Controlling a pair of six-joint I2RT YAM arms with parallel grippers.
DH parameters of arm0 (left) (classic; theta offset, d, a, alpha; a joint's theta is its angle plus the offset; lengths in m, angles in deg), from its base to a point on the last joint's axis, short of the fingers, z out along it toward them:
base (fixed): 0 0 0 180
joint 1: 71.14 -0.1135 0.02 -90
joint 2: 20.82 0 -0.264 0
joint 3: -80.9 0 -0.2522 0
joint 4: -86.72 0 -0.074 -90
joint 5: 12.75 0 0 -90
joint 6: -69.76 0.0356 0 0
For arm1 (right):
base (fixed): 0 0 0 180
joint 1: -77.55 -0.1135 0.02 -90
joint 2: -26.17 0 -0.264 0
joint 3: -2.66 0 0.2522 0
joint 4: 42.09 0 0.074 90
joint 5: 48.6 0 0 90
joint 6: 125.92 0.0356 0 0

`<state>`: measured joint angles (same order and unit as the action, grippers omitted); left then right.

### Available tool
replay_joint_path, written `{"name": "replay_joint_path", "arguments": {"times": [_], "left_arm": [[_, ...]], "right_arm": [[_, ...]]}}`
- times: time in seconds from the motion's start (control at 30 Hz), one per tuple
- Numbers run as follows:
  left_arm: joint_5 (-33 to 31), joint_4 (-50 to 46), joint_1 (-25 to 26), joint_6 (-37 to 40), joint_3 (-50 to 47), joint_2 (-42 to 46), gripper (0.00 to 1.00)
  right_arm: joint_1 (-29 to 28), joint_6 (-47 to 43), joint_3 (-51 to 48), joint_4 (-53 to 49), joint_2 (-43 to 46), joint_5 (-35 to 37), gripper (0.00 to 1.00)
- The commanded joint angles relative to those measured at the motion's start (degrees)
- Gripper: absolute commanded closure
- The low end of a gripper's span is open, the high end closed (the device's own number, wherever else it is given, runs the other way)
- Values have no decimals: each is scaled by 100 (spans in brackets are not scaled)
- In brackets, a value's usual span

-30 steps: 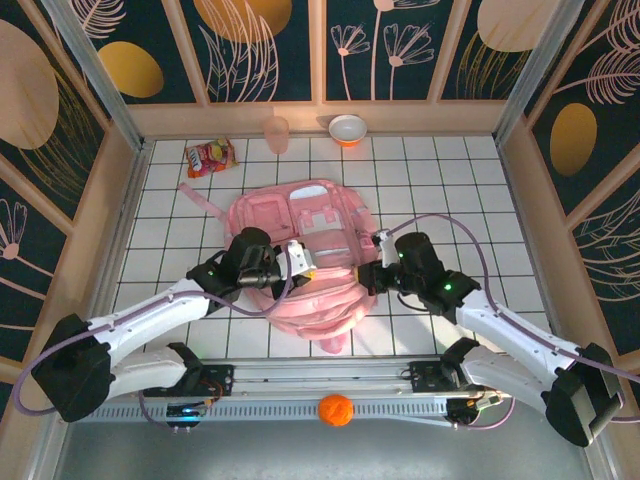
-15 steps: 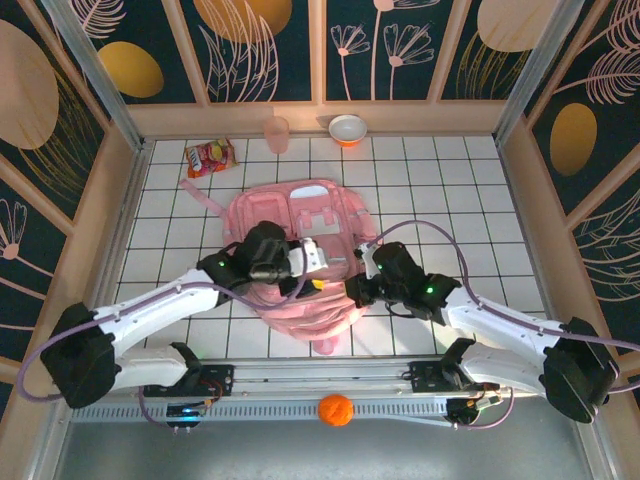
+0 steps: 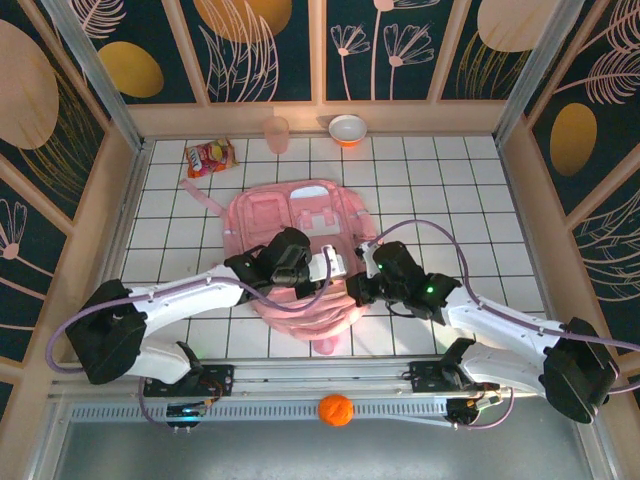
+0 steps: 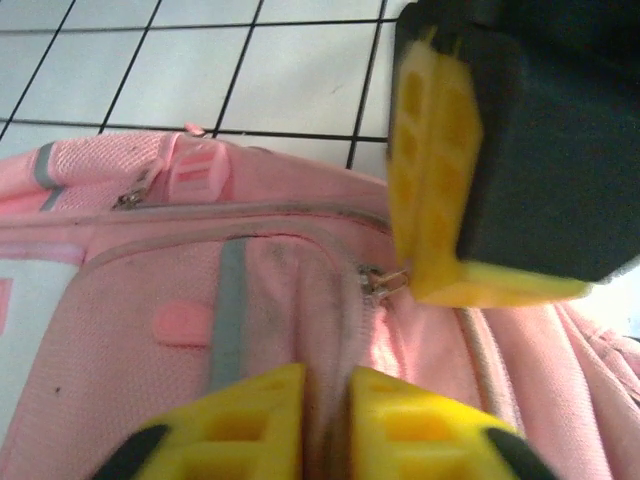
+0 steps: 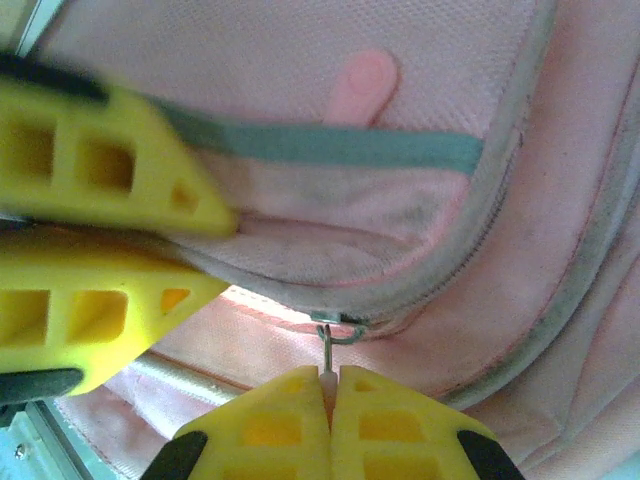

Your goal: Pack books, pencil case, and school supplies into a backpack

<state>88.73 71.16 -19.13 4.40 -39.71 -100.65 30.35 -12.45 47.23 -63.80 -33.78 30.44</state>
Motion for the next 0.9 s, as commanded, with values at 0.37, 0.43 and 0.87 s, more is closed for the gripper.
{"name": "replay_joint_path", "arguments": {"times": [0.37, 0.43, 0.87], "left_arm": [[783, 318, -37, 694, -933, 1110, 100], [994, 224, -33, 873, -915, 1095, 100], [1378, -47, -36, 1521, -857, 1007, 100]], "right_arm": [[1520, -340, 52, 719, -61, -542, 100], [1550, -373, 137, 944, -265, -611, 100], [1549, -570, 663, 1531, -1411, -823, 100]]}}
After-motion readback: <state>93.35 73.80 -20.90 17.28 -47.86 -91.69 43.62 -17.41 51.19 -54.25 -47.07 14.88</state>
